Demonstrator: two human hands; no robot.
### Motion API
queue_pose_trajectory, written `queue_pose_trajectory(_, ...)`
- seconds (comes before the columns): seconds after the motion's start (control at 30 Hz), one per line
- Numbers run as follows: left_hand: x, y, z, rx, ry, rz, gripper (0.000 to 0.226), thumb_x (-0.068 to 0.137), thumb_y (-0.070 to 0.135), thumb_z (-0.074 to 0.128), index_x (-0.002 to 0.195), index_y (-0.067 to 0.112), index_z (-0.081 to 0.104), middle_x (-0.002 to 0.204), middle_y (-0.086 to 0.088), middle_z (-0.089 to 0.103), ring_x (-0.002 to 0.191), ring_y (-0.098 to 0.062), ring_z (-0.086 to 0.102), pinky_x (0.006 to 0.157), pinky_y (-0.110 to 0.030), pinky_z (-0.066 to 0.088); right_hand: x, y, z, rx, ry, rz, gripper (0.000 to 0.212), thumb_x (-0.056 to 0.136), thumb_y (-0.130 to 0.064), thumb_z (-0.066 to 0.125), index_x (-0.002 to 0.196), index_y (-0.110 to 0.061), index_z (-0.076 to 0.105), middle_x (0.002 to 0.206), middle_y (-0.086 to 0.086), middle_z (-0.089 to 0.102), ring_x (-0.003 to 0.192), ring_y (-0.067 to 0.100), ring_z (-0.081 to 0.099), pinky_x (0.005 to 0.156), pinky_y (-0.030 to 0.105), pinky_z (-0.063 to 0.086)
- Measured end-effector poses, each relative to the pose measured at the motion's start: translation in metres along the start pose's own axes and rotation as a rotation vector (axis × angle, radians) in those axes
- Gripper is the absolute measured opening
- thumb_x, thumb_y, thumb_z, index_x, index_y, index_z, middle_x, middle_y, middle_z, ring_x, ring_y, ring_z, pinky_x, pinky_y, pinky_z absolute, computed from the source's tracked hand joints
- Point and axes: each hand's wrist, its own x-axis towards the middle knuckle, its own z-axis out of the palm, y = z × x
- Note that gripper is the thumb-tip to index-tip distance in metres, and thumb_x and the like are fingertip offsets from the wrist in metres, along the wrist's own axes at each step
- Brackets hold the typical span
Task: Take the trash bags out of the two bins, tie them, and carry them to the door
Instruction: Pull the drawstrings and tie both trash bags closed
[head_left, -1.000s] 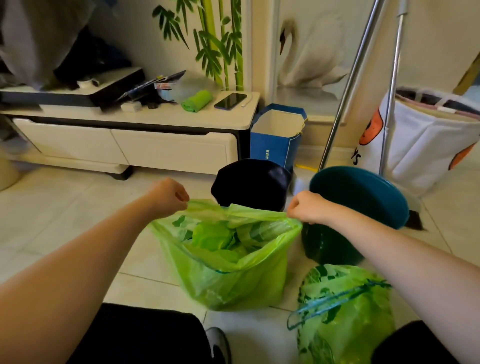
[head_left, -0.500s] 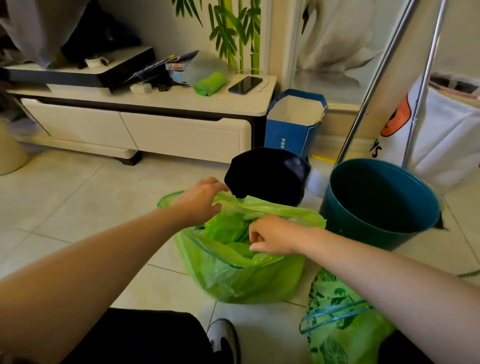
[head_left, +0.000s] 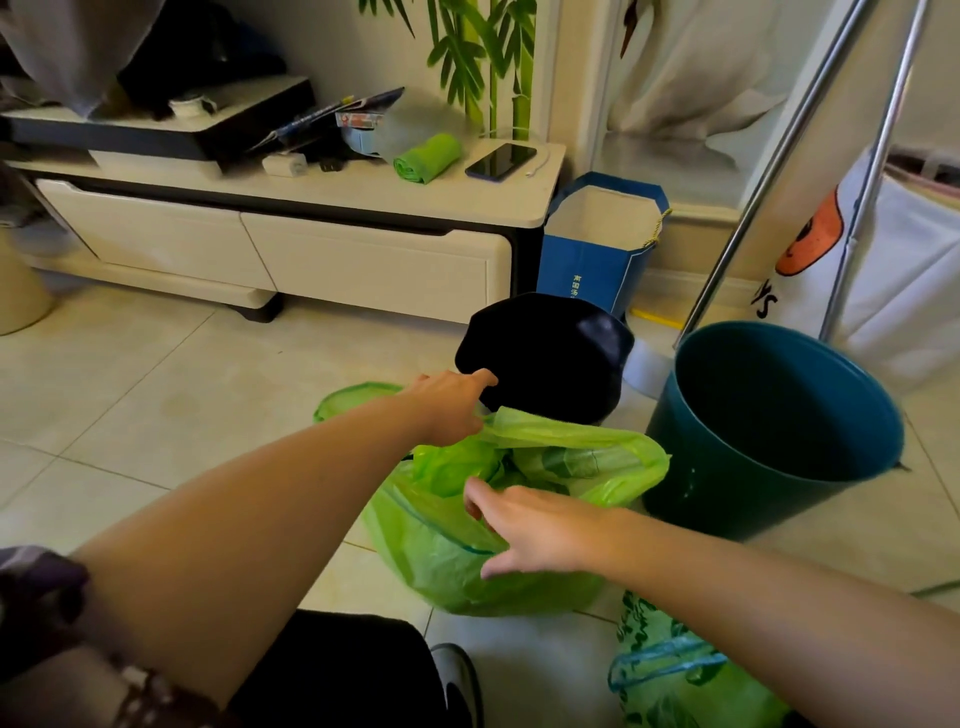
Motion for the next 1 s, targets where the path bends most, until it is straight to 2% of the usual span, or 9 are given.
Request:
queue_pose_trajectory(0.17,-0.001,0.003,-0.003,-0.061,-0.014,0.064,0.031,0.09,0.02,0.056,0.121,0.016,0.062,0.118,-0.007,0.065,0.111,-0.026,0.057,0.084,-0.027,0.039,-0.001,0.0,0.006,-0.213,-0.03,0.032,0.082,0.082,-0.035,0.07,0.141,-0.011,0.018,0.079,0.006,0.048,0.071,0.025,0.05,0.058,0.038,0.04)
queue_pose_trajectory(0.27,-0.002,0.003,-0.004,-0.083,0.012,0.076,0.025,0.088,0.017,0.057,0.109,0.014,0.071,0.111,-0.006,0.068,0.104,-0.025,0.06,0.08,-0.025,0.039,-0.001,0.0,0.006,-0.257,0.039,0.031,0.068,0.087,-0.023,0.065,0.139,-0.011,0.022,0.071,0.004,0.044,0.066,0.027,0.05,0.055,0.039,0.04)
queue_pose_trajectory(0.37,-0.003,0.0,-0.007,-0.131,0.046,0.057,0.022,0.087,0.016,0.059,0.104,0.013,0.073,0.101,-0.004,0.069,0.095,-0.021,0.06,0.074,-0.022,0.037,-0.002,-0.001,0.003,-0.25,0.137,0.026,0.048,0.09,-0.019,0.058,0.128,-0.011,0.03,0.064,-0.001,0.037,0.055,0.022,0.043,0.046,0.034,0.033)
queue_pose_trajectory(0.43,-0.005,0.0,-0.009,-0.142,0.05,0.053,0.022,0.087,0.018,0.059,0.103,0.013,0.073,0.094,-0.003,0.066,0.087,-0.017,0.056,0.072,-0.021,0.036,-0.004,-0.002,0.0,-0.248,0.182,0.007,0.042,0.091,-0.02,0.056,0.125,-0.012,0.033,0.063,-0.002,0.039,0.055,0.023,0.046,0.044,0.033,0.032)
queue_pose_trajectory(0.53,-0.006,0.0,-0.007,-0.13,0.032,0.062,0.021,0.087,0.024,0.062,0.102,0.014,0.073,0.093,-0.002,0.065,0.088,-0.019,0.057,0.073,-0.024,0.039,-0.007,-0.007,-0.003,-0.22,0.215,-0.021,0.035,0.092,-0.022,0.051,0.123,-0.014,0.037,0.064,-0.003,0.042,0.061,0.026,0.053,0.049,0.036,0.039)
queue_pose_trajectory(0.63,-0.007,0.0,-0.007,-0.134,-0.007,0.089,0.021,0.085,0.028,0.066,0.099,0.015,0.074,0.087,0.004,0.059,0.083,-0.013,0.053,0.075,-0.024,0.041,-0.013,-0.012,-0.005,-0.173,0.234,-0.033,0.029,0.094,-0.025,0.046,0.12,-0.014,0.042,0.07,0.001,0.051,0.065,0.027,0.057,0.056,0.04,0.044)
queue_pose_trajectory(0.73,-0.008,-0.003,-0.008,-0.172,0.004,0.099,0.016,0.08,0.027,0.071,0.091,0.016,0.074,0.087,0.004,0.066,0.078,-0.009,0.054,0.071,-0.022,0.04,-0.02,-0.014,-0.006,-0.153,0.257,-0.056,0.021,0.096,-0.03,0.04,0.105,-0.012,0.048,0.076,0.005,0.057,0.066,0.027,0.055,0.057,0.04,0.042)
queue_pose_trajectory(0.87,-0.006,-0.003,-0.009,-0.212,0.069,0.111,0.015,0.072,0.025,0.079,0.078,0.023,0.065,0.082,0.008,0.062,0.078,-0.011,0.057,0.07,-0.026,0.045,-0.029,-0.012,-0.007,-0.162,0.317,-0.073,0.027,0.099,-0.036,0.034,0.083,-0.016,0.041,0.068,-0.001,0.046,0.063,0.026,0.051,0.055,0.038,0.038)
queue_pose_trajectory(1.0,-0.005,0.002,-0.003,-0.092,0.005,0.101,0.025,0.07,0.025,0.08,0.091,0.016,0.07,0.095,0.002,0.065,0.086,-0.017,0.057,0.077,-0.03,0.048,-0.036,-0.009,-0.01,-0.143,0.352,-0.084,0.031,0.099,-0.036,0.036,0.075,-0.017,0.037,0.065,-0.006,0.036,0.064,0.023,0.045,0.056,0.036,0.034)
